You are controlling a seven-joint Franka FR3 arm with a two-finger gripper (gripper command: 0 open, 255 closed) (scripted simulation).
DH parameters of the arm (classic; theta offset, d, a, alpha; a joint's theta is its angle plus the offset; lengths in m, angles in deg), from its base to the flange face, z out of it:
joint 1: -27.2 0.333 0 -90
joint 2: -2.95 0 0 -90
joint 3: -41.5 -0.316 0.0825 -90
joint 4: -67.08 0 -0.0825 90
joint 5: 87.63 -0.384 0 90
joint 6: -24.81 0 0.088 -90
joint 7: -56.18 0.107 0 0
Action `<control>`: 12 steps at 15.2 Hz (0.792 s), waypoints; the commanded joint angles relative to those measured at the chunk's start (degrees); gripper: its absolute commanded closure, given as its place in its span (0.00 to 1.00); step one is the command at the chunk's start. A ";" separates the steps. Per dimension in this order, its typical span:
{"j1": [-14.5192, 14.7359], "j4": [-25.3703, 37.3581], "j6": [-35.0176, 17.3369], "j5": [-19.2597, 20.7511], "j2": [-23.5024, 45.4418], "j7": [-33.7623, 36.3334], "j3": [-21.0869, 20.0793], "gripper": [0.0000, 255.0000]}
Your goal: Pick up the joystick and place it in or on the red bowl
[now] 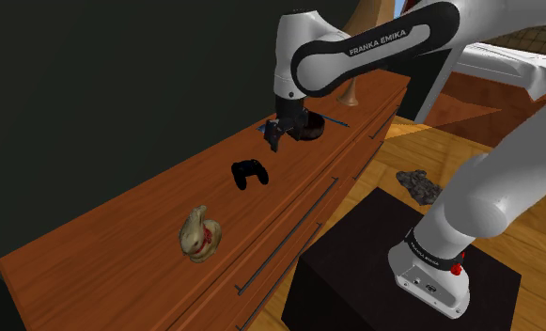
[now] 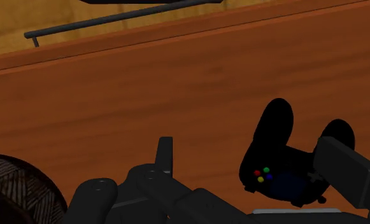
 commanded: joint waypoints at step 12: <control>1.93 7.27 -8.05 5.29 18.28 9.79 -3.07 0.00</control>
